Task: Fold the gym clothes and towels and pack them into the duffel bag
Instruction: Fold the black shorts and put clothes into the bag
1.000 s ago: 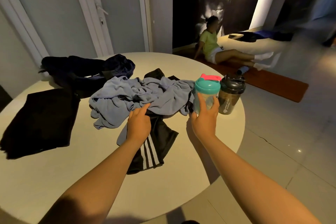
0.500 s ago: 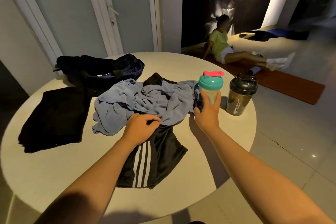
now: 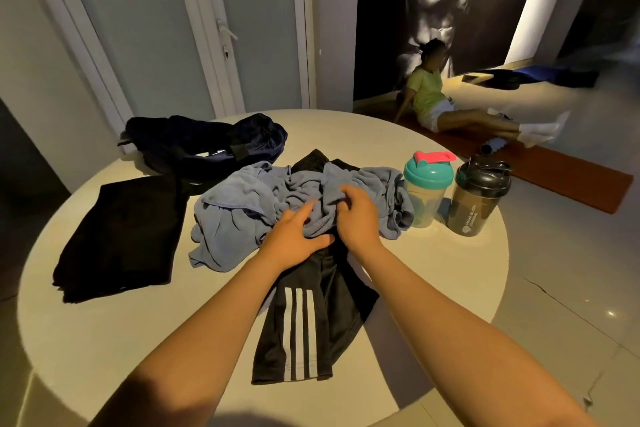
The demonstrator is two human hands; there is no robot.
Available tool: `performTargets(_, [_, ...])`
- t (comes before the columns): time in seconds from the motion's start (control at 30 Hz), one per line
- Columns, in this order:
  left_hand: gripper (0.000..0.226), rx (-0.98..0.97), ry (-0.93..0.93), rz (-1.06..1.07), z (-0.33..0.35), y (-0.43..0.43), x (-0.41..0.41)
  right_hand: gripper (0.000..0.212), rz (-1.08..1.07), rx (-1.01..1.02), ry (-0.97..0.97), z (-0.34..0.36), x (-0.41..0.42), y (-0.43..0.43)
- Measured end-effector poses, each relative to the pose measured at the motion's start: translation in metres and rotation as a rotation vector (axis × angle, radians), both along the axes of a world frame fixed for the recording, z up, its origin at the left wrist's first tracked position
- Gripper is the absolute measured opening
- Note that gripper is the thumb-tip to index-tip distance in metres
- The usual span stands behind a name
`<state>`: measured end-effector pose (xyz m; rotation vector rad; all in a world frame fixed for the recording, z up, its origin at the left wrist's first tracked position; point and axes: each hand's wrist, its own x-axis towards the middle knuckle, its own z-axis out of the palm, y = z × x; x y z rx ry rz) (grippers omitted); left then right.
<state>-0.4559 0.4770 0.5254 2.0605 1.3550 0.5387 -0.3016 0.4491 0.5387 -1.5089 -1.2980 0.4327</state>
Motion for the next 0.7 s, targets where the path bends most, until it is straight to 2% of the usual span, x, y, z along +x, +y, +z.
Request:
performTargets(0.1, [0.031, 0.008, -0.131, 0.159, 0.011, 0.005, 0.003, 0.031, 0.401, -0.037, -0.005, 0.038, -0.021, 0.008])
performTargets(0.17, [0.016, 0.01, -0.236, 0.319, 0.021, 0.011, -0.001, 0.036, 0.602, -0.078, -0.05, 0.053, -0.032, 0.011])
performTargets(0.2, [0.016, 0.005, -0.32, 0.388, 0.026, 0.015, -0.006, 0.039, 0.582, -0.073, -0.032, 0.053, -0.033, 0.015])
performTargets(0.27, [0.014, -0.001, -0.58, 0.558, 0.035, 0.031, -0.027, 0.042, 0.363, -0.059, -0.022, 0.042, -0.028, 0.023])
performTargets(0.33, [0.021, 0.038, -0.828, 0.716, 0.042, 0.05, -0.05, 0.045, 0.127, -0.172, -0.179, 0.022, -0.016, 0.032])
performTargets(0.37, [0.03, 0.084, -0.871, 0.735, 0.046, 0.055, -0.059, 0.049, 0.062, -0.28, -0.272, 0.012, -0.01, 0.036])
performTargets(0.47, [0.07, 0.232, -0.714, 0.576, 0.053, 0.062, -0.061, 0.061, -0.002, -0.512, -0.379, -0.014, 0.002, 0.047])
performTargets(0.53, [0.093, 0.334, -0.441, 0.452, 0.046, 0.062, -0.053, 0.06, 0.007, -0.495, -0.379, -0.023, 0.004, 0.053])
performTargets(0.6, [0.096, 0.436, -0.142, 0.44, 0.032, 0.057, -0.044, 0.045, -0.018, -0.368, -0.342, -0.023, 0.004, 0.058])
performTargets(0.7, [0.076, 0.507, 0.142, 0.368, 0.02, 0.049, -0.035, 0.02, -0.007, -0.181, -0.251, -0.008, 0.001, 0.064])
